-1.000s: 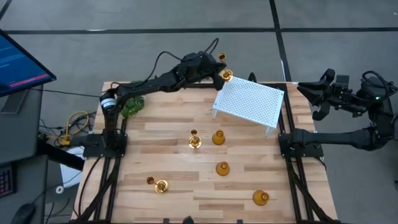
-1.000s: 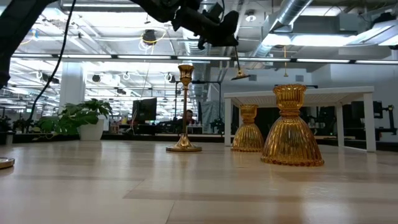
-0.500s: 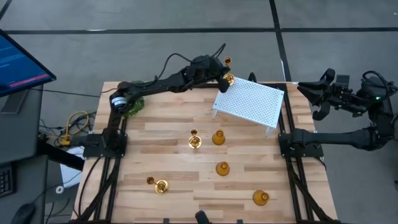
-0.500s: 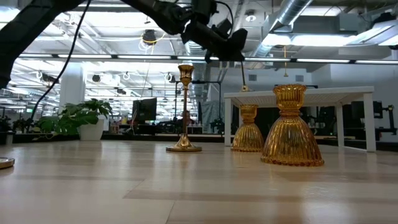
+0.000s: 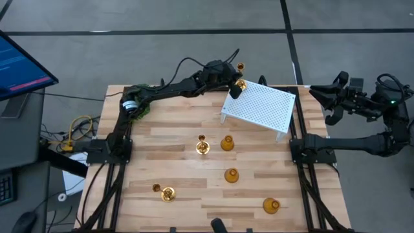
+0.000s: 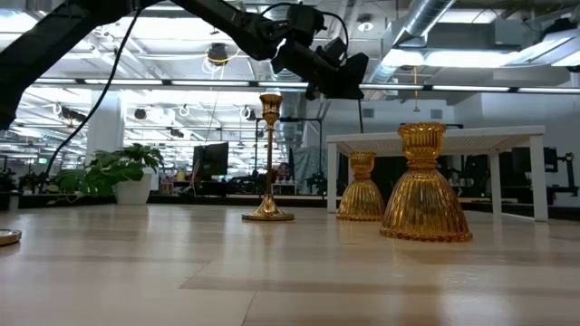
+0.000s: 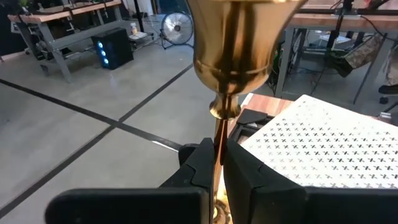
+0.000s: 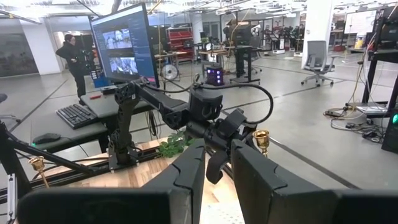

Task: Pick & Place candle stick holders
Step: Put the top gold candle holder on the shelf

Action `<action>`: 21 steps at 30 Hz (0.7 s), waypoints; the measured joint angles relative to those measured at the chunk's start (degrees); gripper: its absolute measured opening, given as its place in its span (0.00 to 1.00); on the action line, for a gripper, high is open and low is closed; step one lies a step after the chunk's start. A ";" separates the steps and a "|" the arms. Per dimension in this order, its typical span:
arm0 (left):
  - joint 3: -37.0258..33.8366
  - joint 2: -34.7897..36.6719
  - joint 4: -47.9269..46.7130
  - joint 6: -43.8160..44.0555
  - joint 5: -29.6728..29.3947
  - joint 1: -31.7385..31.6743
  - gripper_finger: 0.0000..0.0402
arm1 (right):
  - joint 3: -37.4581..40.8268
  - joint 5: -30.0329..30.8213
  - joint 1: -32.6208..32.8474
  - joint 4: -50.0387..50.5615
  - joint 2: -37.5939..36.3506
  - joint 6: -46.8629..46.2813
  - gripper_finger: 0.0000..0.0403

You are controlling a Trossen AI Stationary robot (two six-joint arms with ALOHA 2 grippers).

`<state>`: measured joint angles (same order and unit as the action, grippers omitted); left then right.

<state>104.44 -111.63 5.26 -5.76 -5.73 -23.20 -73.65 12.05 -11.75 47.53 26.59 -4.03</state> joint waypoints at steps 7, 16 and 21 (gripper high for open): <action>0.02 0.02 0.13 0.00 0.01 0.11 0.04 | 0.00 0.00 0.02 0.00 0.00 -0.02 0.18; 0.02 0.04 0.02 0.00 0.09 0.70 0.04 | 0.00 0.00 0.02 0.00 0.00 -0.04 0.18; 0.02 0.07 0.04 0.02 0.16 0.73 0.07 | 0.00 0.00 0.02 -0.01 0.00 -0.04 0.18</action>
<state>104.47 -111.57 5.30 -5.74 -5.56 -22.47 -73.65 12.05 -11.73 47.52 26.59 -4.08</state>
